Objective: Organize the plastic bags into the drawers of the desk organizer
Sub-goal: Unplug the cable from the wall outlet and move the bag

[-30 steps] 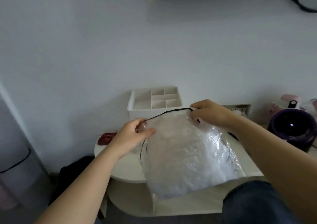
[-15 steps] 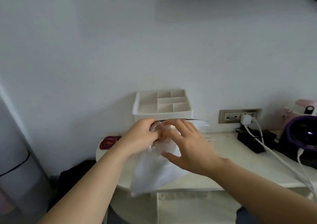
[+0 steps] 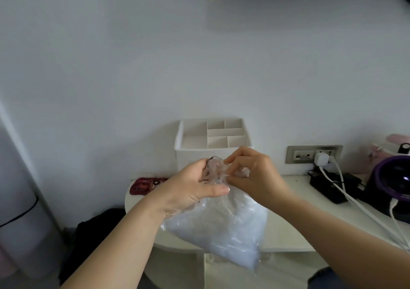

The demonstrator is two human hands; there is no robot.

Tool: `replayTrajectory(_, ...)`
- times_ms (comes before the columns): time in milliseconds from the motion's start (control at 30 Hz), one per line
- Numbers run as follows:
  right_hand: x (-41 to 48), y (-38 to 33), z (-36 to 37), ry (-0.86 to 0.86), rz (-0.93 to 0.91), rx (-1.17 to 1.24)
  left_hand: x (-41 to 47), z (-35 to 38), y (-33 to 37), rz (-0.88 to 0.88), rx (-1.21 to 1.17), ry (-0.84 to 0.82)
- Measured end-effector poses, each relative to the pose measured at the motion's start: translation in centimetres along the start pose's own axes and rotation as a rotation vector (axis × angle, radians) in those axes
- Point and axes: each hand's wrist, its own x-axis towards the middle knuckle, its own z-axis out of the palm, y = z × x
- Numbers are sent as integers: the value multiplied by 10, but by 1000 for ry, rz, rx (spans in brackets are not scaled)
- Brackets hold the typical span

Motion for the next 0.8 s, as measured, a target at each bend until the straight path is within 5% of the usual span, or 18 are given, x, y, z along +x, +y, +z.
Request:
replayTrajectory(300,24,-10,-37,-341,169,112,1,5,4,44,265,180)
replayTrajectory(500,28,-4,-52,-506,246,177,-1,-1,6,39,240,110)
replayTrajectory(667,36,-2,-65,-173,272,197,-8,-12,1,16,282,57)
replayTrajectory(800,39,-10,-57,-17,203,-112,-5,-19,-5,-21,267,60)
